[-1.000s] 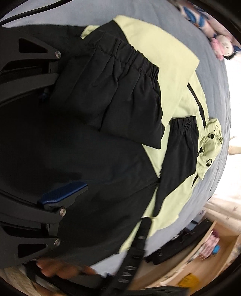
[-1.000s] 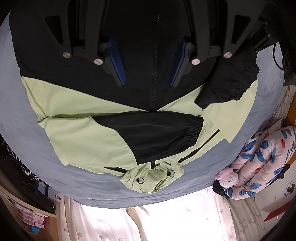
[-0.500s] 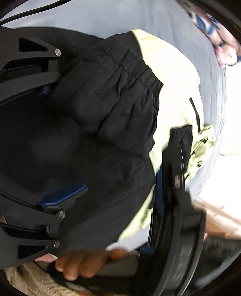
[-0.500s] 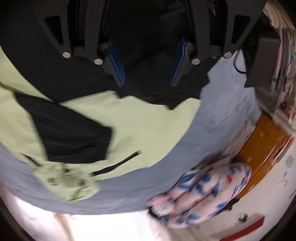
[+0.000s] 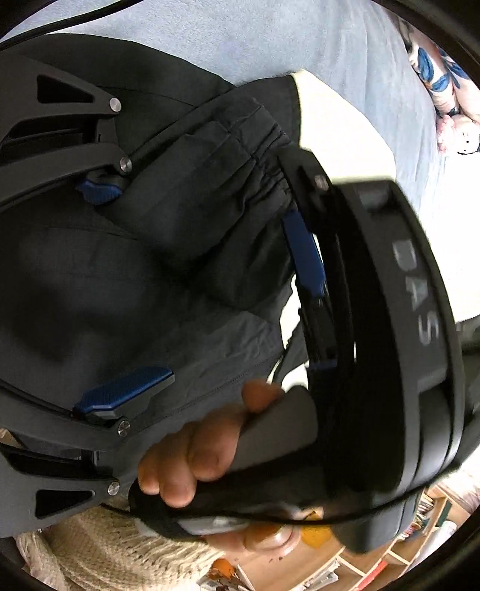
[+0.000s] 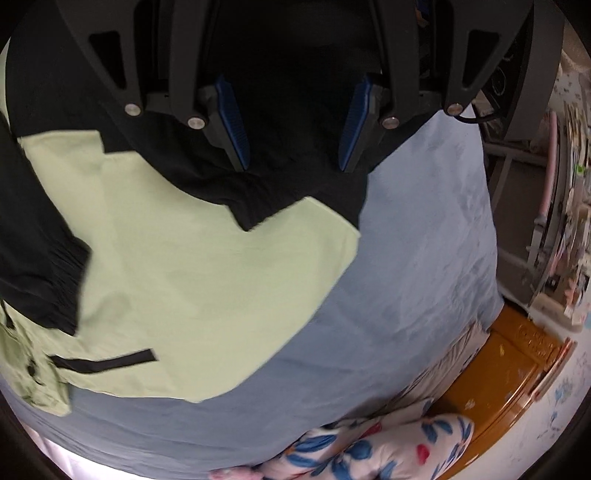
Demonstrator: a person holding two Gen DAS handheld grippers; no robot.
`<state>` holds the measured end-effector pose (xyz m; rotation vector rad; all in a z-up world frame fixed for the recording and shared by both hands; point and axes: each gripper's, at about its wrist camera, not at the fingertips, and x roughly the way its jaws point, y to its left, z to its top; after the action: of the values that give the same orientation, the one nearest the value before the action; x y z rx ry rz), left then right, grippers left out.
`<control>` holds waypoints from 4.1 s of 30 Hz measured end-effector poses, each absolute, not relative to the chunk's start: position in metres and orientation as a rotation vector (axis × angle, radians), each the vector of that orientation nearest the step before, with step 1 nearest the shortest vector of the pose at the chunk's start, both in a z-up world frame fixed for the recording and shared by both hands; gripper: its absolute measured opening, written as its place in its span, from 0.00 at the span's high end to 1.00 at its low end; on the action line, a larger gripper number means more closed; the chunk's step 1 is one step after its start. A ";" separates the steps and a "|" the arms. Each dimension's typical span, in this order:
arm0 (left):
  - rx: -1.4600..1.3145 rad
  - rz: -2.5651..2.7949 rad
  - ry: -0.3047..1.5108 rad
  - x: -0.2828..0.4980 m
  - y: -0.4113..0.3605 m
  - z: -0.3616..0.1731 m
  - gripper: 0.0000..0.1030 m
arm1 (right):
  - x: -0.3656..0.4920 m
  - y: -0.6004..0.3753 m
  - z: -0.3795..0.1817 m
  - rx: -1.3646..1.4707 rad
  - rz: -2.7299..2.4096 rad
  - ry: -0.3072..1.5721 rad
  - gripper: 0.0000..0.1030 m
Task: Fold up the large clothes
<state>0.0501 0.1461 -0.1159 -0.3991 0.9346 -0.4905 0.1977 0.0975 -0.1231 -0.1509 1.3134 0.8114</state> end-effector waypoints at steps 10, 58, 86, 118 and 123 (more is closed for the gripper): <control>-0.427 -0.477 0.930 0.027 0.165 -0.104 0.26 | 0.191 0.140 -0.150 -0.389 0.776 1.388 0.26; -0.252 -0.328 0.861 0.085 0.154 -0.031 0.26 | 0.176 -0.125 -0.067 0.043 0.293 0.989 0.83; -0.379 -0.159 0.852 0.200 0.177 -0.052 0.26 | 0.230 -0.142 0.131 0.022 0.424 0.321 0.96; -0.382 -0.123 0.960 0.222 0.181 -0.088 0.26 | 0.266 -0.014 -0.152 -0.361 0.480 1.022 0.48; -0.374 -0.105 0.955 0.218 0.187 -0.089 0.26 | 0.263 -0.028 -0.127 -0.320 0.435 0.964 0.89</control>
<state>0.2182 0.1873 -0.0892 -0.3741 0.9553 -0.1051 0.2631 -0.0285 -0.1274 -0.3196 0.9640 0.4349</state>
